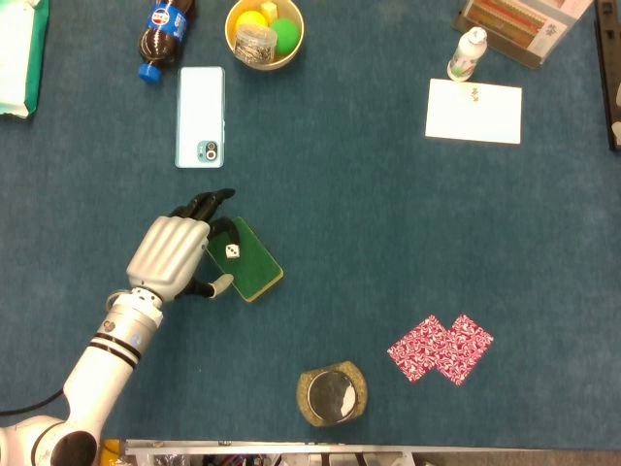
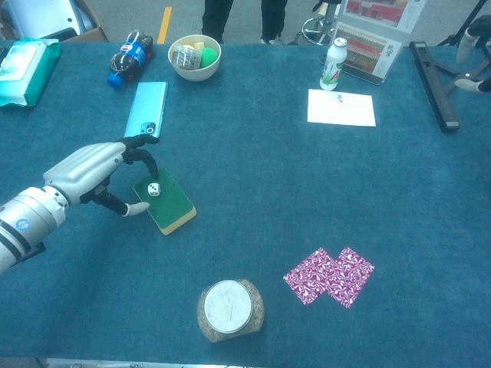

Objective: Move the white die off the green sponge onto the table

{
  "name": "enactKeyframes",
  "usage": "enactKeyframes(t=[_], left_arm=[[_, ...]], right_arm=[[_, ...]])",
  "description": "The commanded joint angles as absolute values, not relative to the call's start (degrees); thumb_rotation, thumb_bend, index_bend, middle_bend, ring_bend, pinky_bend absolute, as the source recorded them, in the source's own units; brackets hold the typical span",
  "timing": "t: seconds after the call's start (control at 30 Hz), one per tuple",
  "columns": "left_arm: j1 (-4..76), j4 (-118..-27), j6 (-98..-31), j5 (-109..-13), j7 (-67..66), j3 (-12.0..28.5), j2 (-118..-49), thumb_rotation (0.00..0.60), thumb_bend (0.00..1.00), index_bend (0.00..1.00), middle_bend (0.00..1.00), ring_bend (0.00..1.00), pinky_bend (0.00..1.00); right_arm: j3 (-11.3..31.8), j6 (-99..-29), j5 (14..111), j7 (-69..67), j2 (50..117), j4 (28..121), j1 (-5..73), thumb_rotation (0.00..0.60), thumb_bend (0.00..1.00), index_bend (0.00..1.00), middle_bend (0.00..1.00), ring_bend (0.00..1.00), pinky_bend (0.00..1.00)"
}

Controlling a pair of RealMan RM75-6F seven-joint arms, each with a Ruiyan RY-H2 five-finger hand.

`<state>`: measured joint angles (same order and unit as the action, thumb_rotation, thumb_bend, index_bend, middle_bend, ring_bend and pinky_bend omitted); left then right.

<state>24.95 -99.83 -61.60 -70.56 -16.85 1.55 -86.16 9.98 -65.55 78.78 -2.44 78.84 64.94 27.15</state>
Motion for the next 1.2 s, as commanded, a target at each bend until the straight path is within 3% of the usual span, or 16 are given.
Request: enactKeyframes(t=[0.03,0.6,1.2], left_arm=[[25.26,-99.62,-61.25,-70.34,-17.01,1.59,-86.66,0.6,0.23,0.41,0.08,0.08,0.23],[27.69,-96.76,-60.45,-66.93,-17.68,4.58,-89.82,0.6,0.23,0.43,0.08,0.08,0.23],[27.75,-96.74,-61.06,-63.0,-19.9,4.11,-89.92,0.6,0.23,0.49,0.08,0.08,0.23]], right_arm=[[10.01,-65.62,78.69,-2.17,78.72,65.1,27.18,0.6,0.18,0.54,0.38,0.37,0.35],[9.7,-65.62,77.76,-2.16,78.14,65.32,26.51,0.6,0.18,0.54,0.38,0.37,0.35],[9.41,-65.31,77.54,-2.85,78.53,64.25,26.33,0.6,0.18,0.54,0.38,0.37,0.35]])
